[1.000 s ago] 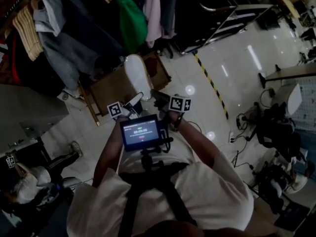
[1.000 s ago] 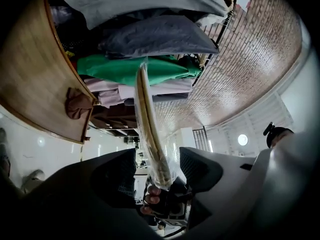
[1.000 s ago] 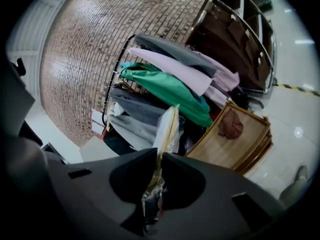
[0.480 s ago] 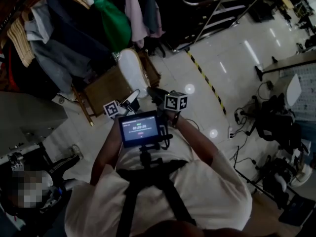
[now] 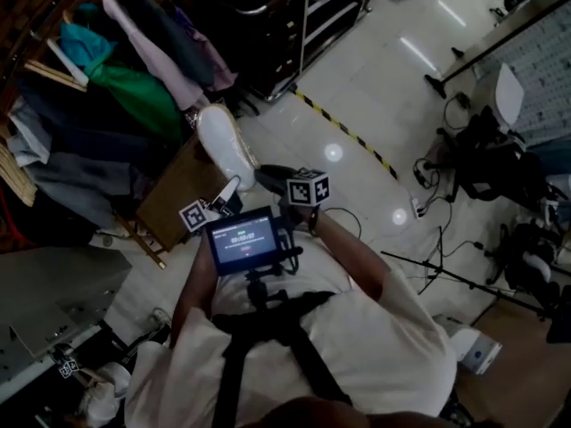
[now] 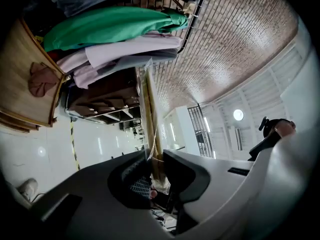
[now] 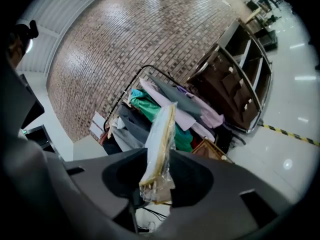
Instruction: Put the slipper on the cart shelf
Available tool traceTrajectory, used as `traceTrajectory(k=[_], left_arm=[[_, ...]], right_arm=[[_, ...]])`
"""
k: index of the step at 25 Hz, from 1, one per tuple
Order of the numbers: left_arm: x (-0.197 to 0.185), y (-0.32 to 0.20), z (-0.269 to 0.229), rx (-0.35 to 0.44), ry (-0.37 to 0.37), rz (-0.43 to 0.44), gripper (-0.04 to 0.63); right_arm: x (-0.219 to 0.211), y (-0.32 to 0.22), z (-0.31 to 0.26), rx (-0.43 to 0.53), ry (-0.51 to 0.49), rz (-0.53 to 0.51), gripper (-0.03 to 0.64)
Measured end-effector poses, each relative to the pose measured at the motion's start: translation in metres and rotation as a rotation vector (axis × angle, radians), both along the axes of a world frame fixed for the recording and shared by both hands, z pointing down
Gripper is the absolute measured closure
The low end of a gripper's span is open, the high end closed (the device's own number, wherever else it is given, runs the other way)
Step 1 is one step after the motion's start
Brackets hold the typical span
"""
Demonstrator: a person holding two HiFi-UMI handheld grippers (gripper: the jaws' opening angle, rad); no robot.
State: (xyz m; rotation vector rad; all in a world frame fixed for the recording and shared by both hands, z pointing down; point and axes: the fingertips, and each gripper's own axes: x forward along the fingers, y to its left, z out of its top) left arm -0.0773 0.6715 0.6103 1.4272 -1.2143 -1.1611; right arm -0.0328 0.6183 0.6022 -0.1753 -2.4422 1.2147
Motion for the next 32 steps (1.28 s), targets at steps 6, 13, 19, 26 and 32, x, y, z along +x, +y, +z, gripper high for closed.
traceTrajectory(k=[6, 13, 19, 26, 32], left_arm=[[0.023, -0.027, 0.001, -0.021, -0.031, 0.041, 0.543], [0.050, -0.058, 0.006, -0.045, -0.059, 0.077, 0.545], [0.078, -0.092, 0.015, -0.069, -0.092, 0.149, 0.545], [0.117, -0.144, 0.024, -0.094, -0.172, 0.258, 0.546], [0.151, -0.179, 0.016, -0.076, -0.171, 0.342, 0.546]], right_arm=[[0.055, -0.048, -0.003, 0.003, -0.004, 0.104, 0.416], [0.134, -0.142, -0.013, 0.024, -0.047, 0.302, 0.410], [0.209, -0.200, -0.027, 0.019, -0.125, 0.476, 0.411], [0.277, -0.237, -0.014, 0.074, -0.085, 0.611, 0.448], [0.318, -0.253, -0.015, 0.151, -0.041, 0.661, 0.449]])
